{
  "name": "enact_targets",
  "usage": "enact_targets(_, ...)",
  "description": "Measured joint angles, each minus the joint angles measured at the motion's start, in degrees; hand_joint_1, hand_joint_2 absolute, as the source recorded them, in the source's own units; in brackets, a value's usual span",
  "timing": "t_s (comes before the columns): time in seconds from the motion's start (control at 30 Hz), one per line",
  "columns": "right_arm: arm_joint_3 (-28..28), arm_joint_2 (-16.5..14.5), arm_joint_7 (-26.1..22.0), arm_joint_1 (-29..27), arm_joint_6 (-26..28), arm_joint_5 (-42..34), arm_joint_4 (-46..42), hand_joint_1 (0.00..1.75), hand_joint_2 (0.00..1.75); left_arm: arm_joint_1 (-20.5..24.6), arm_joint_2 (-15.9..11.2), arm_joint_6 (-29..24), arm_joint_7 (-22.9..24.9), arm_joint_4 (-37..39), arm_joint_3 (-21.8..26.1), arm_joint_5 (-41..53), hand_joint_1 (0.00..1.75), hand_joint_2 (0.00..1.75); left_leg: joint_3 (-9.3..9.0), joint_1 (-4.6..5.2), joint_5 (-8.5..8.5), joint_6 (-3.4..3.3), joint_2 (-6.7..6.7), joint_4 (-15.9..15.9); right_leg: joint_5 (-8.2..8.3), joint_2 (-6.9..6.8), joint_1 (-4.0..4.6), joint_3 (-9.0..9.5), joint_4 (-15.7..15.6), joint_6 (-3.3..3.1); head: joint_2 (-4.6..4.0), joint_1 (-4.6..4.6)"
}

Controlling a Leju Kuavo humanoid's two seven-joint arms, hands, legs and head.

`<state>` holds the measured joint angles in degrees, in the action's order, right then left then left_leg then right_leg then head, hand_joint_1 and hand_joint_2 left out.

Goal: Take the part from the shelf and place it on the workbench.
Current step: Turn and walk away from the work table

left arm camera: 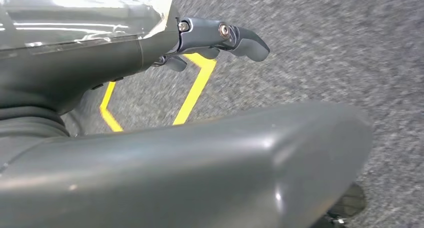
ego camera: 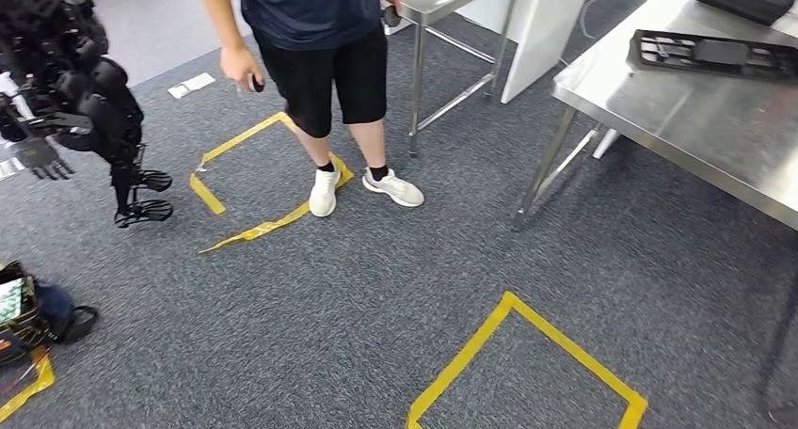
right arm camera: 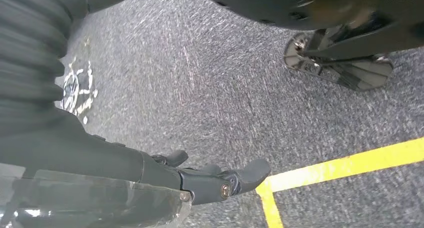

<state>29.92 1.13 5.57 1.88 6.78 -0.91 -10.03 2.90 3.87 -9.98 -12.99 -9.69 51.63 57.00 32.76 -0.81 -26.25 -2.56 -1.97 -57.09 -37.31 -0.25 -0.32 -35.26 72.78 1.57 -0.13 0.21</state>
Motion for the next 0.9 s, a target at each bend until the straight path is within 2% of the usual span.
enact_targets(0.03, 0.00, -0.01, 0.00, -0.03, 0.00, -0.01, 0.00, 0.00, 1.75, -0.08, 0.04, 0.01, 0.01, 0.01, 0.01, 0.00, 0.00, 0.00, 0.06, 0.04, 0.09, 0.04, -0.84, -0.02, 0.27, 0.12, -0.02, -0.23, 0.39, 0.33, 0.00, 0.01)
enact_targets(0.07, 0.00, -0.01, 0.00, -0.03, 0.00, -0.01, 0.00, 0.00, 1.75, -0.16, 0.07, 0.01, 0.01, 0.01, 0.02, 0.00, 0.00, 0.00, 0.06, 0.04, 0.17, 0.15, -1.69, -0.04, 1.55, 0.32, -0.10, 0.76, -1.83, 0.84, 0.00, 0.01)
enact_targets(0.1, 0.00, -0.02, 0.00, -0.03, 0.00, -0.01, 0.00, 0.00, 1.75, -0.19, 0.10, 0.02, 0.01, 0.01, 0.03, 0.00, 0.00, 0.00, 0.05, 0.02, 0.26, 0.30, -2.55, -0.07, 3.40, 0.88, -0.24, 2.62, -5.86, 1.36, 0.00, 0.03)
enact_targets(0.13, 0.00, -0.02, 0.00, -0.02, 0.00, -0.01, 0.00, 0.00, 1.75, -0.18, 0.13, 0.02, 0.01, 0.00, 0.03, 0.00, 0.00, 0.00, 0.07, 0.06, 0.36, 0.51, -3.36, -0.13, 5.06, 2.07, -0.40, 4.59, -10.21, 1.66, 0.00, 0.03)
enact_targets(0.17, 0.00, -0.04, 0.00, 0.02, 0.00, -0.01, 0.00, 0.00, 1.75, -0.15, 0.14, 0.02, 0.01, -0.01, 0.04, 0.00, 0.00, 0.00, 0.15, 0.13, 0.46, 0.76, -4.10, -0.20, 6.37, 2.99, -0.50, 6.11, -13.69, 1.63, 0.00, 0.03)
enact_targets(0.2, 0.00, -0.08, 0.00, 0.11, 0.00, -0.01, 0.00, 0.00, 1.75, -0.17, 0.14, 0.02, 0.01, -0.01, 0.04, 0.00, 0.00, 0.00, 0.27, 0.19, 0.58, 1.07, -4.69, -0.22, 7.06, 3.66, -0.48, 6.94, -15.70, 1.36, 0.00, 0.00)
enact_targets(0.23, 0.00, -0.13, 0.00, 0.20, 0.00, -0.02, 0.00, 0.00, 1.75, -0.23, 0.13, 0.02, 0.01, -0.01, 0.05, 0.01, 0.00, 0.00, 0.40, 0.23, 0.72, 1.41, -5.19, -0.19, 7.22, 3.84, -0.33, 7.18, -16.32, 0.89, 0.00, -0.03)
enact_targets(0.27, 0.00, -0.18, -0.01, 0.29, 0.00, -0.03, 0.00, 0.00, 1.75, -0.34, 0.13, 0.09, 0.00, 0.00, 0.05, 0.03, 0.00, 0.00, 0.56, 0.19, 0.88, 1.76, -5.68, -0.10, 7.40, 3.24, -0.16, 7.26, -16.34, 0.42, 0.00, -0.04)
enact_targets(0.3, 0.00, -0.23, -0.01, 0.37, 0.01, -0.07, 0.00, 0.00, 1.75, -0.46, 0.10, 0.16, -0.01, 0.01, 0.05, 0.08, 0.00, 0.00, 0.73, 0.08, 0.90, 2.05, -5.60, -0.17, 7.59, 2.69, -0.21, 7.36, -16.38, -0.05, 0.00, -0.09)
enact_targets(0.33, -0.01, -0.29, -0.02, 0.38, 0.01, -0.12, 0.00, 0.00, 1.75, -0.54, 0.08, 0.25, -0.02, 0.01, 0.05, 0.16, 0.00, 0.00, 1.09, 0.09, 0.42, 2.29, -4.49, -0.78, 7.79, 2.07, -0.29, 7.44, -16.47, -0.55, 0.00, -0.16)
enact_targets(0.37, -0.01, -0.34, -0.02, 0.37, 0.02, -0.17, 0.00, 0.00, 1.75, -0.55, 0.07, 0.32, -0.04, 0.01, 0.04, 0.27, 0.00, 0.00, 1.92, 0.11, -0.77, 2.49, -2.86, -2.42, 7.96, 1.35, -0.40, 7.47, -16.58, -1.04, 0.00, -0.36)
enact_targets(0.43, -0.02, -0.44, -0.01, 0.14, 0.02, -0.33, 0.01, 0.00, 1.75, -0.37, 0.08, 0.34, -0.07, 0.01, 0.02, 0.47, 0.00, 0.00, 5.00, 0.18, -4.77, 2.80, 0.64, -8.96, 8.04, -0.31, -0.32, 7.22, -16.65, -1.68, 0.00, -0.71)
enact_targets(0.47, -0.02, -0.45, 0.01, 0.00, 0.02, -0.40, 0.02, 0.00, 1.75, -0.29, 0.09, 0.34, -0.08, 0.01, 0.01, 0.52, 0.00, 0.00, 6.81, 0.13, -6.65, 2.96, 1.29, -12.88, 8.00, -1.24, -0.17, 7.03, -16.64, -1.82, 0.00, -0.81)
enact_targets(0.5, -0.03, -0.46, 0.03, -0.10, 0.02, -0.48, 0.04, 0.00, 1.75, -0.27, 0.09, 0.34, -0.08, 0.01, 0.01, 0.55, 0.00, 0.00, 8.11, 0.08, -7.70, 3.08, 1.58, -15.82, 7.96, -2.14, -0.05, 6.86, -16.64, -1.87, 0.00, -0.80)
enact_targets(0.53, -0.03, -0.45, 0.05, -0.13, 0.02, -0.51, 0.06, 0.00, 1.75, -0.31, 0.09, 0.34, -0.08, 0.00, 0.01, 0.55, 0.00, 0.00, 8.41, 0.06, -7.69, 3.13, 1.75, -16.83, 7.92, -3.02, 0.04, 6.71, -16.63, -1.91, 0.00, -0.81)
enact_targets(0.57, -0.03, -0.44, 0.06, -0.10, 0.02, -0.54, 0.07, 0.00, 1.75, -0.37, 0.07, 0.33, -0.08, -0.01, 0.01, 0.55, 0.00, 0.00, 7.50, 0.04, -6.72, 3.14, 2.02, -15.54, 7.88, -3.81, 0.08, 6.67, -16.63, -1.94, 0.00, -0.82)
enact_targets(0.6, -0.04, -0.45, 0.07, -0.05, 0.02, -0.55, 0.07, 0.00, 1.75, -0.40, 0.04, 0.30, -0.08, -0.02, 0.02, 0.55, 0.00, 0.00, 5.42, 0.03, -5.09, 3.08, 2.66, -12.17, 7.82, -4.54, 0.09, 6.73, -16.62, -1.95, 0.00, -0.84)
enact_targets(0.67, -0.03, -0.45, 0.07, 0.00, 0.02, -0.56, 0.08, 0.00, 1.75, -0.26, 0.01, 0.20, -0.08, -0.04, 0.02, 0.60, 0.00, 0.00, 0.65, 0.14, -2.40, 2.72, 5.50, -4.27, 7.57, -5.82, 0.46, 7.12, -16.53, -1.66, 0.00, -0.84)
enact_targets(0.7, -0.03, -0.42, 0.08, 0.01, 0.02, -0.57, 0.09, 0.00, 1.75, -0.14, 0.01, 0.13, -0.08, -0.06, 0.01, 0.67, 0.00, 0.00, -0.76, 0.26, -1.77, 2.43, 6.43, -1.87, 7.43, -6.37, 0.71, 7.39, -16.47, -1.46, 0.00, -0.71)
enact_targets(0.73, -0.03, -0.40, 0.11, 0.02, 0.02, -0.58, 0.11, 0.00, 1.75, -0.04, 0.02, 0.08, -0.08, -0.08, 0.01, 0.78, 0.00, 0.00, -1.25, 0.44, -1.63, 2.12, 6.85, -0.87, 7.31, -6.92, 0.93, 7.65, -16.44, -1.20, 0.00, -0.57)
enact_targets(0.8, -0.04, -0.36, 0.27, 0.05, 0.10, -0.58, 0.13, 0.00, 1.75, -0.02, 0.02, 0.03, -0.08, -0.10, -0.01, 0.98, 0.00, 0.00, -1.06, 0.67, -1.37, 1.38, 5.35, -0.62, 7.18, -8.00, 1.01, 7.97, -16.54, -0.71, 0.00, -0.35)
enact_targets(0.83, -0.04, -0.35, 0.36, 0.05, 0.16, -0.51, 0.13, 0.00, 1.75, -0.06, 0.03, 0.07, -0.09, -0.10, -0.01, 1.04, 0.00, 0.00, -1.04, 0.62, -1.14, 0.95, 4.64, -0.37, 6.83, -7.46, 0.88, 7.86, -16.23, -0.44, 0.00, -0.30)
enact_targets(0.87, -0.03, -0.31, 0.40, 0.05, 0.21, -0.41, 0.13, 0.00, 1.75, -0.05, 0.03, 0.10, -0.10, -0.10, -0.01, 1.04, 0.00, 0.00, -1.00, 0.50, -0.85, 0.48, 3.91, -0.13, 6.06, -6.07, 0.76, 7.35, -15.07, -0.31, 0.00, -0.25)
enact_targets(0.9, -0.02, -0.26, 0.43, 0.03, 0.20, -0.27, 0.13, 0.00, 1.75, 0.03, 0.02, 0.14, -0.14, -0.14, -0.01, 0.98, 0.00, 0.00, -0.95, 0.32, -0.54, 0.05, 3.19, 0.10, 4.75, -4.11, 0.63, 6.23, -12.70, -0.34, 0.00, -0.11)
